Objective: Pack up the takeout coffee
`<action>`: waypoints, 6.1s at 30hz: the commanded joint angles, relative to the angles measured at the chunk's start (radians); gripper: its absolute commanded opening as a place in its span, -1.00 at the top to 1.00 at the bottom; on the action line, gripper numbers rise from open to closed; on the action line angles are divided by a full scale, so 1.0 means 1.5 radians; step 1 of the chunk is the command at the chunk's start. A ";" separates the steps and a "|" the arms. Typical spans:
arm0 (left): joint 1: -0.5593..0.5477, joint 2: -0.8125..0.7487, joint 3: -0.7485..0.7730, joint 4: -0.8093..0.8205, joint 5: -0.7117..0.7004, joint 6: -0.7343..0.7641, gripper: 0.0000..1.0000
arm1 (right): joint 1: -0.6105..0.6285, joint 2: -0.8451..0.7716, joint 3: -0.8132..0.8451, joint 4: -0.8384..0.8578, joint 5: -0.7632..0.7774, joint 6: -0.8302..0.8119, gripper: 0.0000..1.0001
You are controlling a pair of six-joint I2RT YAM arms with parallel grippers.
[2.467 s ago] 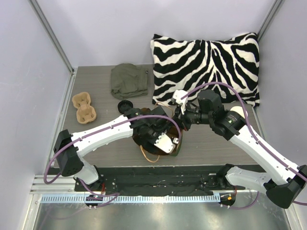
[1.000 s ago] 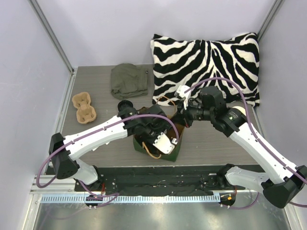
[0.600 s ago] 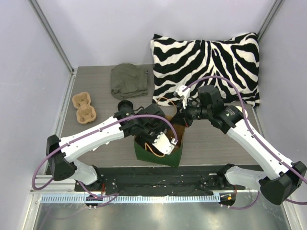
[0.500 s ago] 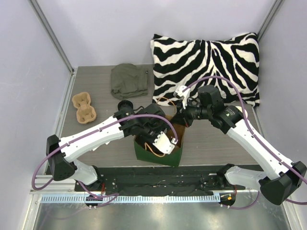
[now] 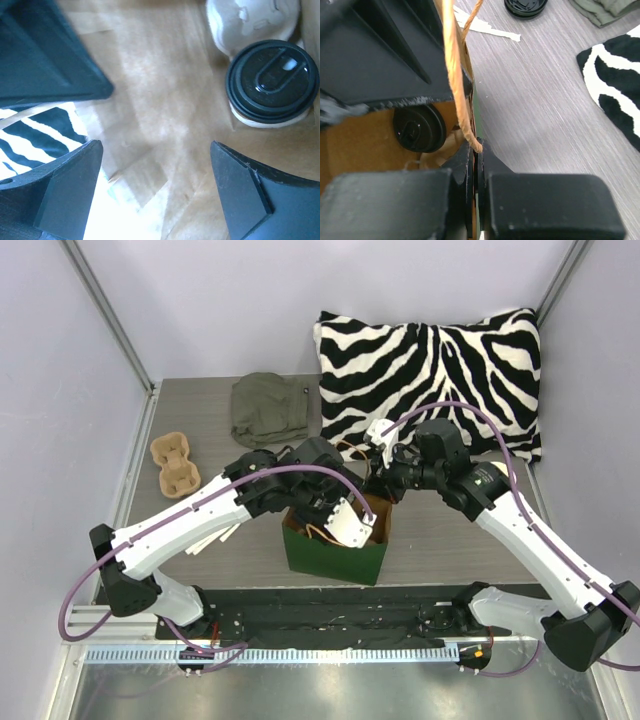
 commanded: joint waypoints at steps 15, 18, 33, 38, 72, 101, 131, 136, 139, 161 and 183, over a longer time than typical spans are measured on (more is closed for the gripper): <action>0.019 0.057 0.155 -0.039 0.024 -0.149 -0.07 | -0.002 -0.062 -0.020 0.030 0.041 -0.078 0.98; 0.024 0.059 0.192 -0.044 0.044 -0.183 0.04 | -0.002 -0.064 -0.028 0.030 0.054 -0.096 0.98; 0.181 0.096 0.400 -0.003 0.099 -0.522 0.51 | -0.002 -0.078 -0.007 0.011 0.141 -0.094 0.98; 0.339 0.120 0.436 -0.057 0.155 -0.666 0.44 | -0.003 -0.083 -0.011 0.011 0.178 -0.078 0.98; 0.629 0.098 -0.279 0.060 0.026 -0.346 0.07 | -0.025 -0.080 0.002 -0.004 0.211 -0.096 0.98; 0.610 0.199 -0.363 0.249 -0.007 -0.359 0.53 | -0.025 -0.057 0.024 -0.019 0.215 -0.106 0.98; 0.539 -0.012 0.204 0.058 0.366 -0.645 1.00 | -0.025 -0.041 -0.023 0.092 0.012 -0.118 0.98; 0.473 -0.047 0.217 0.204 0.413 -0.724 1.00 | -0.025 -0.023 -0.009 0.104 -0.004 -0.109 0.98; 0.413 -0.050 0.216 0.265 0.445 -0.746 1.00 | -0.025 -0.010 -0.001 0.107 -0.006 -0.101 0.98; 0.194 -0.063 0.033 0.404 0.415 -0.801 1.00 | -0.026 0.008 0.041 0.109 0.039 -0.024 0.29; 0.194 -0.068 -0.060 0.274 0.382 -0.629 1.00 | -0.036 -0.062 0.073 0.035 0.160 -0.009 -0.99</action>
